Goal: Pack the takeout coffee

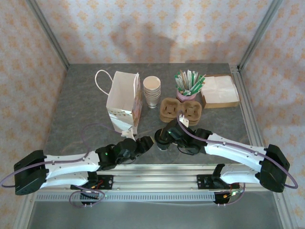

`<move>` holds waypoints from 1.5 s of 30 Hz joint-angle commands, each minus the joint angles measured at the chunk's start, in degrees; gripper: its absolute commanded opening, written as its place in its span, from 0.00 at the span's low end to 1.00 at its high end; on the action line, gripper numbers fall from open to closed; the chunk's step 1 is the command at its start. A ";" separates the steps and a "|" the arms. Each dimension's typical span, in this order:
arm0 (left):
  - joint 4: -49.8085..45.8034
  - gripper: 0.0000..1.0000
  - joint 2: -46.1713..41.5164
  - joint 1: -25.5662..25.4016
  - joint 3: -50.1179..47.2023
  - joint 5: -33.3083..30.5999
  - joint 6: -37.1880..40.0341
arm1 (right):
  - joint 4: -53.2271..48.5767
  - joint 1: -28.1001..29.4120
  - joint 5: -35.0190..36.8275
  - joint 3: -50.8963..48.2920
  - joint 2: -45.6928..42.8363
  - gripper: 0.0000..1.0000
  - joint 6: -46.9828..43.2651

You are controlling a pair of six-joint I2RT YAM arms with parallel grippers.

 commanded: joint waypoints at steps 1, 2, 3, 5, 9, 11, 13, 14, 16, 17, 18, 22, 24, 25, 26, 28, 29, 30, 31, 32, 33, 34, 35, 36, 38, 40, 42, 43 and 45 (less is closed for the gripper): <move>2.18 0.42 -1.84 0.23 -1.00 -2.50 -0.46 | -9.30 0.31 -1.80 -3.18 2.95 0.57 0.19; 2.27 0.42 -1.94 0.22 -1.00 -2.62 -0.51 | -9.28 0.29 -1.77 -3.27 2.94 0.56 0.19; 2.35 0.42 -1.68 0.27 -0.88 -2.54 -0.51 | -9.27 0.26 -1.81 -3.27 2.99 0.56 0.19; 2.14 0.42 -0.85 0.27 -0.41 -2.04 -0.71 | -9.21 0.25 -1.85 -3.25 3.04 0.56 0.19; 4.61 0.42 2.70 0.23 -0.21 -0.98 -1.98 | -9.13 0.33 -1.84 -3.36 3.10 0.56 0.42; 5.96 0.42 4.23 0.23 0.11 -0.48 -2.34 | -9.02 0.38 -1.85 -3.43 3.03 0.56 0.46; 7.74 0.41 5.70 0.23 0.56 -0.05 -2.36 | -8.83 0.35 -1.87 -3.62 2.99 0.56 0.54; 7.93 0.41 6.11 0.23 0.91 0.13 -2.31 | -8.78 0.40 -1.89 -3.58 2.97 0.56 0.54; 7.56 0.41 6.44 0.22 1.74 0.36 -2.00 | -8.71 0.49 -1.93 -3.71 2.91 0.56 0.59; 7.32 0.41 6.38 0.14 1.97 0.34 -1.75 | -8.66 0.46 -2.02 -3.78 2.85 0.56 0.55; 7.23 0.41 6.36 0.13 1.99 -0.02 -1.77 | -8.50 0.44 -2.00 -3.86 2.76 0.56 0.62; 6.54 0.41 6.52 0.06 2.17 -0.56 -1.96 | -7.86 0.48 -2.11 -4.24 3.12 0.56 0.72; 6.09 0.40 6.81 -0.08 2.08 -0.53 -1.91 | -7.78 0.56 -2.28 -4.40 3.31 0.56 0.83; 5.54 0.40 6.87 -0.19 2.09 -0.63 -2.05 | -7.77 0.57 -2.26 -4.48 3.29 0.56 0.81; 5.03 0.40 7.04 -0.33 1.95 -0.75 -1.93 | -7.67 0.65 -2.29 -4.57 3.29 0.56 0.91; 4.12 0.40 7.39 -0.66 1.99 -1.19 -1.50 | -7.59 0.66 -2.28 -4.68 3.16 0.56 0.90; 3.36 0.40 7.72 -0.80 2.08 -1.30 -1.17 | -7.59 0.64 -2.29 -4.76 3.11 0.56 0.98; 2.68 0.40 8.21 -0.90 2.00 -1.51 -1.08 | -7.53 0.65 -2.29 -4.86 3.12 0.56 1.07; 2.53 0.40 8.68 -1.00 1.79 -1.59 -1.24 | -7.51 0.68 -2.29 -4.94 3.11 0.56 1.07; 2.70 0.40 9.34 -1.09 1.52 -1.57 -1.28 | -7.51 0.75 -2.29 -5.03 3.05 0.56 1.18; 2.75 0.39 10.04 -1.09 1.31 -1.41 -1.55 | -7.51 0.75 -2.31 -5.12 3.05 0.56 1.24; 2.82 0.39 10.53 -1.17 1.21 -1.37 -1.70 | -7.52 0.82 -2.30 -5.27 3.09 0.56 1.28; 2.58 0.39 11.17 -1.38 1.20 -1.35 -1.67 | -7.51 0.89 -2.29 -5.45 2.95 0.56 1.40; 1.92 0.39 11.60 -1.65 1.20 -1.55 -1.72 | -7.51 0.92 -2.29 -5.63 2.96 0.56 1.60; 0.70 0.39 12.30 -2.33 1.12 -2.22 -1.78 | -7.42 1.00 -2.29 -6.14 2.76 0.56 1.84; -0.24 0.39 13.04 -2.69 0.72 -2.84 -2.39 | -7.29 1.08 -2.24 -6.67 2.67 0.56 2.11; -1.21 0.38 13.94 -3.00 0.09 -3.16 -3.10 | -7.10 1.18 -2.37 -7.33 2.63 0.56 2.38; -1.77 0.38 14.46 -3.10 -0.18 -3.22 -3.49 | -7.00 1.18 -2.36 -7.64 2.68 0.56 2.47; -2.28 0.37 15.72 -3.42 -0.79 -3.21 -4.26 | -6.82 1.28 -2.33 -8.31 2.67 0.56 2.79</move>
